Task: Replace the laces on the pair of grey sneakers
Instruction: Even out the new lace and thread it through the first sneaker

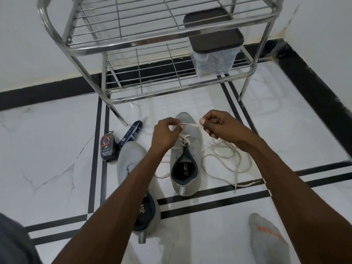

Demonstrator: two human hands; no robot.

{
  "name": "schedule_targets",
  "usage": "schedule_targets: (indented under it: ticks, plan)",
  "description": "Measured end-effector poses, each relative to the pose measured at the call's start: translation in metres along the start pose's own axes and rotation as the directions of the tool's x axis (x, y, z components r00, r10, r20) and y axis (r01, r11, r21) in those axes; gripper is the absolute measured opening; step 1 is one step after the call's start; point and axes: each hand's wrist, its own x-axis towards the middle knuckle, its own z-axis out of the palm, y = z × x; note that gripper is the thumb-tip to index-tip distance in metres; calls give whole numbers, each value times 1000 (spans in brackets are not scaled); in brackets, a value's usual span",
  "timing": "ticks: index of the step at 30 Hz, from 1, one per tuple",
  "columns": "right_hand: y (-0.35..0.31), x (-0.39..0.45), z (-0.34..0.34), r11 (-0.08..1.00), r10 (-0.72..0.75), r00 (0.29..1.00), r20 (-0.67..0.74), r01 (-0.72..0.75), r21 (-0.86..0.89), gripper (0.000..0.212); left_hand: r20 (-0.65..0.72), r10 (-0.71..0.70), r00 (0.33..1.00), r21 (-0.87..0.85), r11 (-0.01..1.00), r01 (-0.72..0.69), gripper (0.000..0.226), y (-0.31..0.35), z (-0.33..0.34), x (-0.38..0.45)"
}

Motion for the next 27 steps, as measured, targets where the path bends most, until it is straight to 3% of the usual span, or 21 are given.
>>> schedule_targets:
  ticks: [2, 4, 5, 7, 9, 10, 11, 13, 15, 17, 19, 20, 21, 23, 24, 25, 27]
  plan:
    - [-2, 3, 2, 1000, 0, 1000, 13, 1, -17, 21, 139, 91, 986, -47, 995, -85, 52, 5, -7, 3]
    - [-3, 6, 4, 1000, 11, 1000, 26, -10, -27, 20, 353, 168, 920, -128, 983, -131, 40, 19, -12, 0]
    - [-2, 7, 5, 999, 17, 1000, 24, -16, -28, 19, 384, 154, 911, -119, 986, -116, 28, 22, -14, 1]
    - [0, 8, 7, 999, 26, 999, 18, -26, -25, 17, 257, 57, 965, -55, 997, -44, 21, 19, -21, 8]
    - [1, 8, 7, 1000, 23, 1000, 18, -23, -20, 16, -44, -77, 996, 54, 995, 79, 22, 5, -29, 16]
    - [1, 8, 8, 1000, 22, 1000, 19, -22, -16, 15, -137, -76, 988, 85, 992, 88, 27, 1, -33, 17]
    - [0, 8, 8, 1000, 23, 999, 25, -23, -10, 15, -119, -21, 993, 86, 996, 31, 36, 1, -34, 15]
    - [1, 9, 11, 999, 31, 999, 44, -32, 3, 16, 179, 120, 977, -32, 993, -117, 51, 12, -29, 6]
    - [1, 10, 13, 999, 45, 998, 54, -45, 12, 16, 399, 185, 898, -119, 982, -150, 31, 18, -23, 0]
    - [0, 10, 14, 999, 53, 998, 46, -53, 11, 15, 293, 151, 944, -60, 988, -139, 12, 12, -25, 4]
    - [-1, 11, 14, 999, 51, 998, 36, -52, 12, 14, -13, 79, 997, 75, 994, -78, 12, -1, -31, 11]
    - [-1, 11, 14, 999, 52, 998, 33, -53, 9, 15, -89, 81, 993, 91, 993, -73, 12, -2, -34, 11]
    - [-1, 11, 14, 999, 54, 998, 35, -54, 3, 15, -52, 103, 993, 57, 993, -100, 20, 0, -34, 7]
    - [0, 11, 17, 998, 58, 997, 46, -58, 8, 17, 236, 136, 962, -107, 988, -113, 36, 11, -29, -3]
    - [0, 11, 18, 998, 61, 997, 48, -62, 14, 18, 342, 138, 929, -147, 985, -92, 34, 15, -25, -5]
    - [0, 11, 19, 998, 64, 997, 46, -65, 16, 18, 371, 152, 916, -151, 983, -102, 27, 15, -23, -5]
    - [-2, 12, 20, 998, 61, 997, 40, -61, 6, 17, 221, 165, 961, -47, 986, -159, 16, 9, -25, 3]
